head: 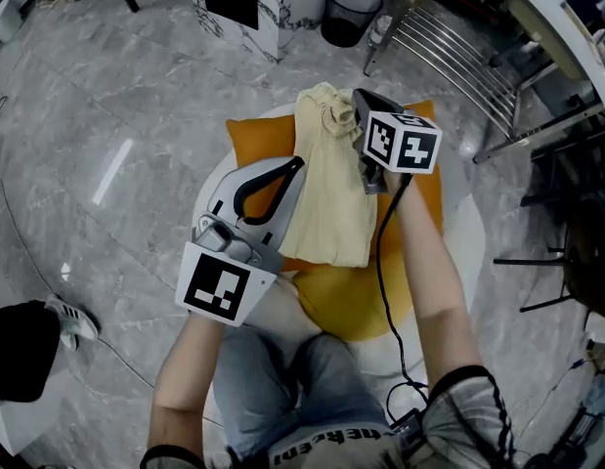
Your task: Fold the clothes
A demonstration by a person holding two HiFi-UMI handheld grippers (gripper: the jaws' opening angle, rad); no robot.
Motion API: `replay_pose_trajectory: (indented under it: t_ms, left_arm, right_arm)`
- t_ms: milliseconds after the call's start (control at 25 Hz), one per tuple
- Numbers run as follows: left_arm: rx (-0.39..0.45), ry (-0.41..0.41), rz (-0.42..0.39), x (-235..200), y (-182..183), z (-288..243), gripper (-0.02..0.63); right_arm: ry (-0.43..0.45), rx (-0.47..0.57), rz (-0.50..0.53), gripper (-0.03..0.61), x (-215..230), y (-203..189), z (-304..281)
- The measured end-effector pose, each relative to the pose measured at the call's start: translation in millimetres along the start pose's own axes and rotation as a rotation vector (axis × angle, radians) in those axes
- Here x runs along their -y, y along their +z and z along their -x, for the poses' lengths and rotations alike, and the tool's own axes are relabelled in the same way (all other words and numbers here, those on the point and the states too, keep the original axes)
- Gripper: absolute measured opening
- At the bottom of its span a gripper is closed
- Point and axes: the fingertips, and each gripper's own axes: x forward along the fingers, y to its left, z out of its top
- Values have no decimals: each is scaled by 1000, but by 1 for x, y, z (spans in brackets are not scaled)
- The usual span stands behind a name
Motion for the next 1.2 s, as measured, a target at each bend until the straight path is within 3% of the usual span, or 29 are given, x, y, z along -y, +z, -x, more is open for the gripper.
replay_pose_trajectory:
  t_ms: [880,1200]
  left_arm:
    - [56,14,20,16,37,24,3]
    - [106,20,19,28,55,65,3]
  right_arm:
    - [-10,268,144,2,-78,-4,164]
    - [-67,341,95,2,-101,1,219]
